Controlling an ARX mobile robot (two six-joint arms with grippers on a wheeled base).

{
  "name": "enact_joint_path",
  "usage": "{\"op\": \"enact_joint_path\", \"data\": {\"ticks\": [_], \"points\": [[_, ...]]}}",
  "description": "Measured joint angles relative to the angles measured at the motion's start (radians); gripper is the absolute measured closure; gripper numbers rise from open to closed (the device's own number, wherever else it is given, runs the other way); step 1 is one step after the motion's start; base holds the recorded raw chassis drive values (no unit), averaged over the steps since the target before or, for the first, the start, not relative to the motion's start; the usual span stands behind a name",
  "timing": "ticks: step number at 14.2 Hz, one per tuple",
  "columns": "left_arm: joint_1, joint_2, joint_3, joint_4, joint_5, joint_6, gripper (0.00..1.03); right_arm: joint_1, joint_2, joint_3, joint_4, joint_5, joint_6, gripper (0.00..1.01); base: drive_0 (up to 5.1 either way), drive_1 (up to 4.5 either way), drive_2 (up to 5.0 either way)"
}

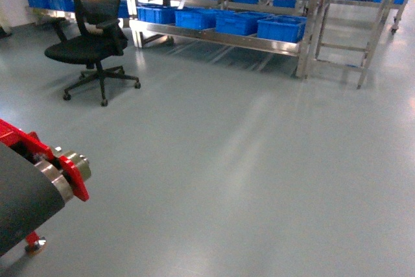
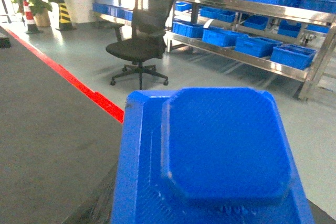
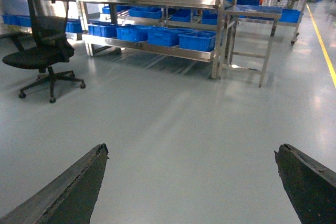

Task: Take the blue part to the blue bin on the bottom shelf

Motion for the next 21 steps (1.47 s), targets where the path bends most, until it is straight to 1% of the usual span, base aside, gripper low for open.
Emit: {"op": "enact_joint_path", "data": {"ticks": [21], "points": [[0.0, 0.0, 0.0, -0.001, 0.0, 0.0, 0.6, 0.0, 0.0, 0.0, 0.0, 0.0, 0.0, 0.03, -1.6, -1.59, -1.6]]}}
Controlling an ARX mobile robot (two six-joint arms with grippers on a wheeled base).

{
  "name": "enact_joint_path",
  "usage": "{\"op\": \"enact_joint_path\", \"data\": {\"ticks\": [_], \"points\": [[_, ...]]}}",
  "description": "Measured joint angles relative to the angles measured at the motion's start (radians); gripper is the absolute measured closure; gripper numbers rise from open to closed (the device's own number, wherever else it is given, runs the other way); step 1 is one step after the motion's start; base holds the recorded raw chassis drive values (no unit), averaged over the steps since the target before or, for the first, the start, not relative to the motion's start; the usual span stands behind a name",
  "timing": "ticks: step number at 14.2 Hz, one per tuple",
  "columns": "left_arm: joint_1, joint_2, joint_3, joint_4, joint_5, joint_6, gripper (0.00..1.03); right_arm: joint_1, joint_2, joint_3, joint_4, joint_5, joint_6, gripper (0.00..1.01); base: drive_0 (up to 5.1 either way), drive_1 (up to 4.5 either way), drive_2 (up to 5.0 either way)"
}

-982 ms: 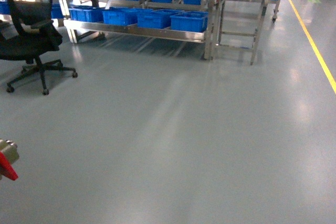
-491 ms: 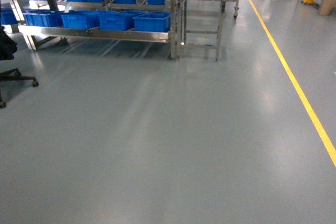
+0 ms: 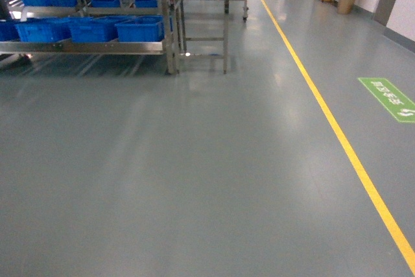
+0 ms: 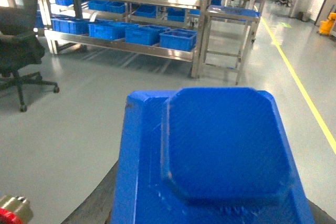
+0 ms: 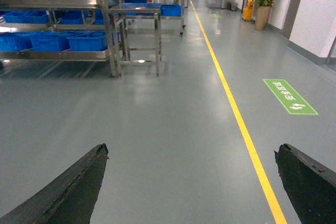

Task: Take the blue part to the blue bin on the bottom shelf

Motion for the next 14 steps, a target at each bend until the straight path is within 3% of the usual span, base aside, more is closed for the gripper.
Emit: {"op": "enact_joint_path", "data": {"ticks": [3, 14], "points": [[-0.003, 0.001, 0.0, 0.0, 0.002, 0.0, 0.6, 0.0, 0.0, 0.0, 0.0, 0.001, 0.0, 0.03, -0.1, -0.15, -0.1], [-0.002, -0.001, 0.0, 0.003, 0.0, 0.0, 0.6, 0.0, 0.0, 0.0, -0.002, 0.001, 0.0, 0.03, -0.1, 3.97, -4.1]]}}
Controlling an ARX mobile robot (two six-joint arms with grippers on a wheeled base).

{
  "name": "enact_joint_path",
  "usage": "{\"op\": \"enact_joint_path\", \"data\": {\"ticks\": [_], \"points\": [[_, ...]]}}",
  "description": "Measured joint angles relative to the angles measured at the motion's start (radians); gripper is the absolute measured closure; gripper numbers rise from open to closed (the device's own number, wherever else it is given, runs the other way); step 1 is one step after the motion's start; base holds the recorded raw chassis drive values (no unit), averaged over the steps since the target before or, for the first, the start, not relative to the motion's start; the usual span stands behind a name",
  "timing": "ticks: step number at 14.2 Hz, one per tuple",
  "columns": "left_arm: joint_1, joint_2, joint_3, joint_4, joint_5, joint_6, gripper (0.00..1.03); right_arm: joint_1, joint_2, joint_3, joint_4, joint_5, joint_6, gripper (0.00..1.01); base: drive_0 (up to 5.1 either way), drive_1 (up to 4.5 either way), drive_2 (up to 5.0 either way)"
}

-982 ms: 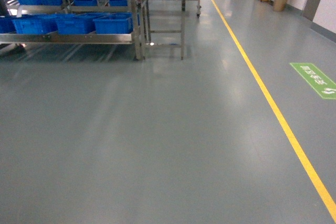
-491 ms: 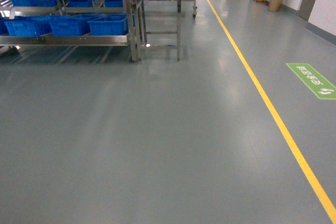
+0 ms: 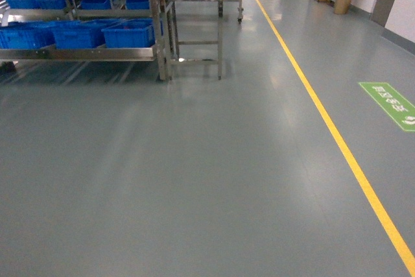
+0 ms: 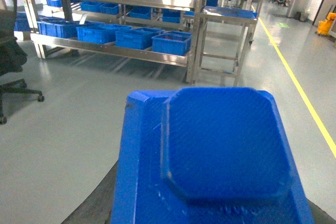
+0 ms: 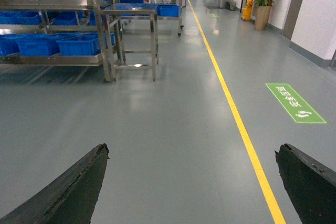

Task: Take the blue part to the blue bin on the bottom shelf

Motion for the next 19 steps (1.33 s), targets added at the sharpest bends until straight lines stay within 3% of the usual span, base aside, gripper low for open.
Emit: {"op": "enact_joint_path", "data": {"ticks": [19], "points": [[0.0, 0.002, 0.0, -0.005, 0.0, 0.0, 0.6, 0.0, 0.0, 0.0, 0.002, 0.0, 0.0, 0.03, 0.0, 4.0, -4.1]]}}
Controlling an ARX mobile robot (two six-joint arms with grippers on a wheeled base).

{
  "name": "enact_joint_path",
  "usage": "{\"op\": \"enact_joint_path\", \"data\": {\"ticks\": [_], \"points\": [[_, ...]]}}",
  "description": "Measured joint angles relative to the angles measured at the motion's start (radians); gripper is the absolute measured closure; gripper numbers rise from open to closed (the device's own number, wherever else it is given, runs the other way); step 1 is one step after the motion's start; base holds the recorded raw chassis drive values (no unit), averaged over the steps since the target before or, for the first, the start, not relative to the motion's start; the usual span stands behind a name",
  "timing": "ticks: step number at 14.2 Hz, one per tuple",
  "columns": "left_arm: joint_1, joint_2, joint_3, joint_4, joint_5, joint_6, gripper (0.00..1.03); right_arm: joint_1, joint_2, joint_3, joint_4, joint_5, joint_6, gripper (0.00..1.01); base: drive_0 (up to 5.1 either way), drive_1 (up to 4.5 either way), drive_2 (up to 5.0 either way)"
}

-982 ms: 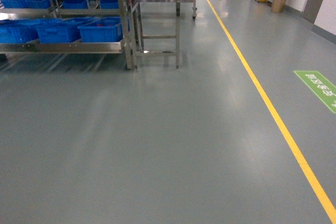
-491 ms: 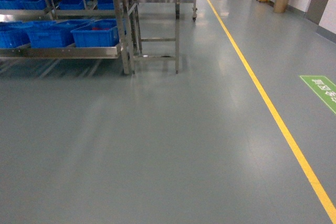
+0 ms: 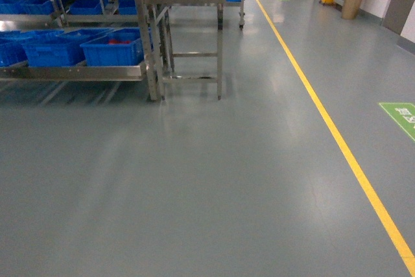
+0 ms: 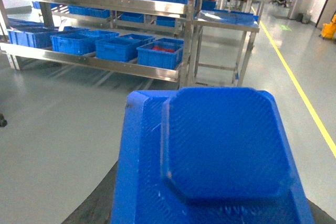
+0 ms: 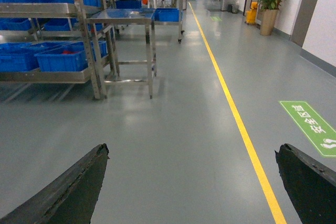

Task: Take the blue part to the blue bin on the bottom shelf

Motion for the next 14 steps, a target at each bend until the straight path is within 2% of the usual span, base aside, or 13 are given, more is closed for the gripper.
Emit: {"op": "enact_joint_path", "data": {"ticks": [14], "points": [[0.0, 0.0, 0.0, 0.0, -0.002, 0.0, 0.6, 0.0, 0.0, 0.0, 0.0, 0.0, 0.0, 0.03, -0.1, 3.98, -4.1]]}}
